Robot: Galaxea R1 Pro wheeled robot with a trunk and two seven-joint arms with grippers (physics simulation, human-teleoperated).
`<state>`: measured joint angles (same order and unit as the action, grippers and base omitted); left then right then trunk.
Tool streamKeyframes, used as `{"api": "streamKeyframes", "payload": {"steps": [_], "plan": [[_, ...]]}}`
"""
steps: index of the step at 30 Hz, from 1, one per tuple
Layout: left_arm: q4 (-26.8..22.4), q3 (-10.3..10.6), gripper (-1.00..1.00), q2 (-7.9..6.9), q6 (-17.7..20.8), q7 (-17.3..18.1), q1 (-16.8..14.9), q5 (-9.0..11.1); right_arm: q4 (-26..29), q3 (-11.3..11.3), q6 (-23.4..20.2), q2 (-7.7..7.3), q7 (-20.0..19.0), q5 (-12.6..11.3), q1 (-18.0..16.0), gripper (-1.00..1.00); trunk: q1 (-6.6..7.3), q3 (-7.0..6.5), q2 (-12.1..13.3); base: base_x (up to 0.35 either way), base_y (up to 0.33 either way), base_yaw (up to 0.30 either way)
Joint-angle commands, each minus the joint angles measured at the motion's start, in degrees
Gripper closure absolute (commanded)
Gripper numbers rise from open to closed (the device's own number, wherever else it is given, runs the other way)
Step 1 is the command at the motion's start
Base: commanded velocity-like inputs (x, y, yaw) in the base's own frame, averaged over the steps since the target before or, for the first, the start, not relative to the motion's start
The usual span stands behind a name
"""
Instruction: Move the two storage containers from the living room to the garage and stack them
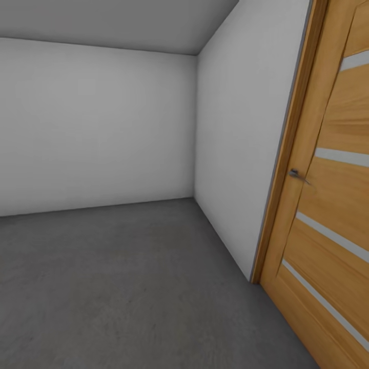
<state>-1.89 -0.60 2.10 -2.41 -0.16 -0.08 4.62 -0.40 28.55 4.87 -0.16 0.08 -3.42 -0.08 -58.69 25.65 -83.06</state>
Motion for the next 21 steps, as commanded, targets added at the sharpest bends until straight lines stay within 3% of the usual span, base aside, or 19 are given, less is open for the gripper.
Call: {"api": "streamKeyframes", "payload": {"steps": [1, 9, 21], "plan": [[0.0, 0.0, -1.0, 0.01, -0.2, 0.0, 0.0, 0.5, 0.0, 0.4, 0.3, 0.01, 0.0, -0.4, 0.0, -1.0, -0.04, 0.04, 0.0, 0.322, 0.094, 0.0], [0.0, -0.1, -1.0, 0.01, -0.5, 0.0, 0.0, 0.4, 0.0, 0.4, 0.4, 0.11, 0.0, -0.4, 0.0, -1.0, -0.04, -0.03, 0.0, 0.298, 0.08, -0.044], [0.0, -0.1, -1.0, 0.01, -0.6, 0.0, 0.0, 0.3, 0.0, 0.4, 0.3, 0.07, 0.0, -0.4, 0.0, -1.0, -0.04, -0.43, 0.0, 0.03, 0.005, -0.213]]}}
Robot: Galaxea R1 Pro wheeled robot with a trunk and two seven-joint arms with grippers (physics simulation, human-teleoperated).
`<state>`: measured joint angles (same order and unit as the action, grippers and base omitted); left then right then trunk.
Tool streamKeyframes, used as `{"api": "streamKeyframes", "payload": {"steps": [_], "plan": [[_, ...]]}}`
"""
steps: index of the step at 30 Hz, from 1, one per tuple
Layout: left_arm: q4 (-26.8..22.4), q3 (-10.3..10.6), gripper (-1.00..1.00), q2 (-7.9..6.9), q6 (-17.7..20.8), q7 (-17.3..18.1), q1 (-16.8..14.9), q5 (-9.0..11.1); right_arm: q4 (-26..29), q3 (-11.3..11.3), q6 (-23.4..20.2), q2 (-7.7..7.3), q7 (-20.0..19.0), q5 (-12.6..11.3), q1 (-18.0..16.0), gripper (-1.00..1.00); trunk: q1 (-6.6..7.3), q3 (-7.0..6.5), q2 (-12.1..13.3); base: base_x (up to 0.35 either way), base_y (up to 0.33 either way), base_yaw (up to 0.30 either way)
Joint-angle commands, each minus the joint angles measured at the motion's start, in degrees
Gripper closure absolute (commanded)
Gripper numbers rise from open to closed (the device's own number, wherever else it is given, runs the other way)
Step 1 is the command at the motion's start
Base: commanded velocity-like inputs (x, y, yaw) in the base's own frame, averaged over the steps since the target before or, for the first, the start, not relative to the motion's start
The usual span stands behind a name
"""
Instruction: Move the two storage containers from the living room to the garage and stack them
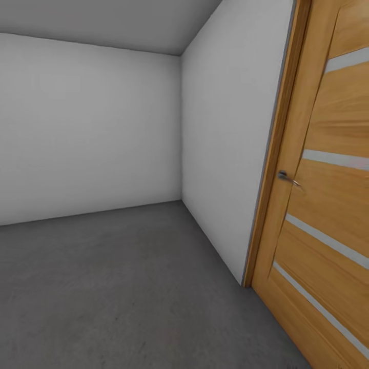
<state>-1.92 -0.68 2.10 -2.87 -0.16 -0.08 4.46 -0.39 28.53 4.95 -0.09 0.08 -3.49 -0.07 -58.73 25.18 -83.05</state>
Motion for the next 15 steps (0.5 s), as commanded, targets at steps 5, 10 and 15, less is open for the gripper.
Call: {"api": "streamKeyframes", "payload": {"steps": [5, 10, 15], "plan": [[0.0, 0.0, -1.0, 0.01, -0.2, 0.0, 0.0, 0.5, 0.0, 0.4, 0.2, 0.0, 0.0, -0.4, 0.0, -1.0, 0.0, -0.13, 0.0, 0.0, 0.0, -0.228], [0.0, 0.0, -1.0, 0.01, -0.2, 0.0, 0.0, 0.5, 0.0, 0.4, 0.2, 0.0, 0.0, -0.4, 0.0, -1.0, 0.0, -0.31, 0.0, 0.009, 0.0, -0.229], [0.0, 0.0, -1.0, 0.01, -0.1, 0.0, 0.0, 0.5, 0.0, 0.4, 0.2, 0.0, 0.0, -0.4, 0.0, -1.0, 0.0, -0.48, 0.0, 0.222, 0.0, -0.229]]}}
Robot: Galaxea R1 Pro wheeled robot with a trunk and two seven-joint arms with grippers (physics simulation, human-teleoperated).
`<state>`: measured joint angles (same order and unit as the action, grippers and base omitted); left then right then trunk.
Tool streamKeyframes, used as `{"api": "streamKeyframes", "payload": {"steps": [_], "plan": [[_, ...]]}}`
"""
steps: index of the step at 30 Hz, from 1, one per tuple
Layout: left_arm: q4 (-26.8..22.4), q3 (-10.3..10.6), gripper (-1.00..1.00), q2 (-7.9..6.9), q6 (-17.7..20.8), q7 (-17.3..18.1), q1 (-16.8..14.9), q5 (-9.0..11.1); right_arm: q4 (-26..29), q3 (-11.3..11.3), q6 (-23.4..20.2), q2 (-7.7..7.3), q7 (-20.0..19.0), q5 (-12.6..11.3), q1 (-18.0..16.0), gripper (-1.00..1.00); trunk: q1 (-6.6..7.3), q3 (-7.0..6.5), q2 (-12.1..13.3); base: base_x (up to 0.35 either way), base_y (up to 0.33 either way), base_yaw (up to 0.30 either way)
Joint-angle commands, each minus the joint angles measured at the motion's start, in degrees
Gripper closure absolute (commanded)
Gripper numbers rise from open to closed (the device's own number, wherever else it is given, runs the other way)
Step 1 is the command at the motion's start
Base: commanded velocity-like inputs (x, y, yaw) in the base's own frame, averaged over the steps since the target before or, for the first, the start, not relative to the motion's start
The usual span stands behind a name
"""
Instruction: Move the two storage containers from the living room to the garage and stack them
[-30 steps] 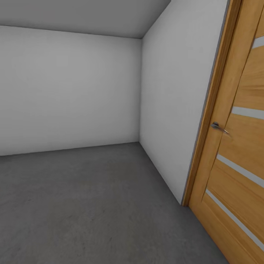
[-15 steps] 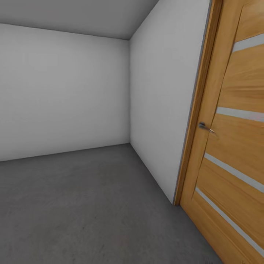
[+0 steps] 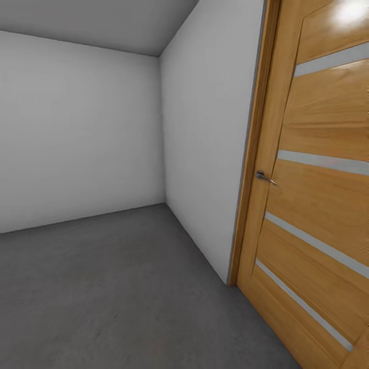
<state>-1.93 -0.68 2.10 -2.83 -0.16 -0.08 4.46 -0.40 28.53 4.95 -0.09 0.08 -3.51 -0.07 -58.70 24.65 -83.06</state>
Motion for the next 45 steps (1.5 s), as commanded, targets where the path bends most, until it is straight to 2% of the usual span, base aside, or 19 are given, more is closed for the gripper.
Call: {"api": "streamKeyframes", "payload": {"steps": [1, 21, 29, 45], "plan": [[0.0, 0.0, -1.0, 0.01, -0.2, 0.0, 0.0, 0.5, 0.0, 0.4, 0.2, 0.0, 0.0, -0.4, 0.0, -1.0, -0.03, 0.01, 0.0, 0.287, 0.0, -0.229], [0.0, 0.0, -1.0, 0.01, -0.2, 0.0, 0.0, 0.5, 0.0, 0.4, 0.2, 0.0, 0.0, -0.4, 0.0, -1.0, -0.03, -0.59, 0.0, 0.309, 0.0, -0.233], [0.0, 0.0, -1.0, 0.01, -0.2, 0.0, 0.0, 0.5, 0.0, 0.4, 0.2, 0.0, 0.0, -0.4, 0.0, -1.0, -0.03, -0.78, 0.0, 0.08, 0.006, -0.237], [0.0, 0.0, -1.0, -0.01, -0.2, 0.1, 0.0, 0.4, 0.0, 0.4, 0.2, 0.0, 0.0, -0.4, 0.0, -1.0, -0.03, -1.14, 0.0, 0.215, 0.19, -0.237]]}}
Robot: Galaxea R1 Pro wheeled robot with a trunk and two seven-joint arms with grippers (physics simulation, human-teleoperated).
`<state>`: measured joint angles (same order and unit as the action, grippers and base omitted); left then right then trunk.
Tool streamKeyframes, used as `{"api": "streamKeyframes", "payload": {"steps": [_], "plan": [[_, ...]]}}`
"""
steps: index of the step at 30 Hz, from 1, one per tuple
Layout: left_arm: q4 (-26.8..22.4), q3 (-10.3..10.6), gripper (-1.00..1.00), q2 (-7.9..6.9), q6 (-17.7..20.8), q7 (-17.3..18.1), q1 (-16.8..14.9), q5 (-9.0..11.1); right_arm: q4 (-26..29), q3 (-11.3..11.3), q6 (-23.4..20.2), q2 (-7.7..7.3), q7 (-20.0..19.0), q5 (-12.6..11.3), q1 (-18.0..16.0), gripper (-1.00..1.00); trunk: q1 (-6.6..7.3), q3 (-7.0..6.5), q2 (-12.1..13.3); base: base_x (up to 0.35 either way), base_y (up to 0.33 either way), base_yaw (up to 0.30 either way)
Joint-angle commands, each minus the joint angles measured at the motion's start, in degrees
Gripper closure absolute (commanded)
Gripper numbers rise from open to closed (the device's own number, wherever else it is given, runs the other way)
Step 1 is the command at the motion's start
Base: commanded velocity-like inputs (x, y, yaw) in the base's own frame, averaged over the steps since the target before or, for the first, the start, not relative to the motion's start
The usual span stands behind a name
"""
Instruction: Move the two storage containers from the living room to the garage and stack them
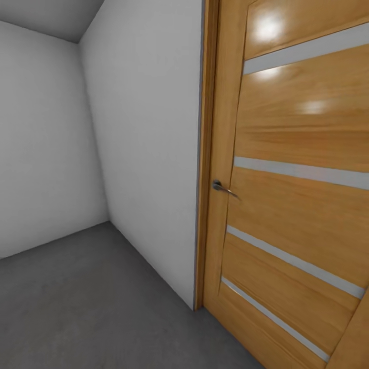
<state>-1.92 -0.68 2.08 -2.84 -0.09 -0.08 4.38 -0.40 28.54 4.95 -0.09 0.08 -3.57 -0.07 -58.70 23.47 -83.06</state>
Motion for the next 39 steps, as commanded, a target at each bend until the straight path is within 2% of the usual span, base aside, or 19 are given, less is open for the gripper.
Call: {"api": "streamKeyframes", "payload": {"steps": [1, 16, 39], "plan": [[0.0, 0.0, -1.0, 0.02, -0.2, 0.0, 0.0, 0.5, 0.0, 0.4, 0.2, 0.0, 0.0, -0.4, 0.0, -1.0, -0.03, 0.02, 0.0, 0.244, 0.217, -0.237], [0.0, 0.0, -1.0, 0.02, -0.2, 0.0, 0.0, 0.5, 0.0, 0.4, 0.2, 0.08, 0.0, -0.4, 0.0, -1.0, -0.03, -0.1, 0.0, 0.225, 0.196, -0.239], [0.0, 0.0, -1.0, 0.05, -0.2, -0.1, 0.0, 0.5, 0.0, 0.4, 0.2, 0.06, 0.0, -0.4, 0.0, -1.0, -0.03, -0.1, 0.0, 0.009, 0.007, -0.24]]}}
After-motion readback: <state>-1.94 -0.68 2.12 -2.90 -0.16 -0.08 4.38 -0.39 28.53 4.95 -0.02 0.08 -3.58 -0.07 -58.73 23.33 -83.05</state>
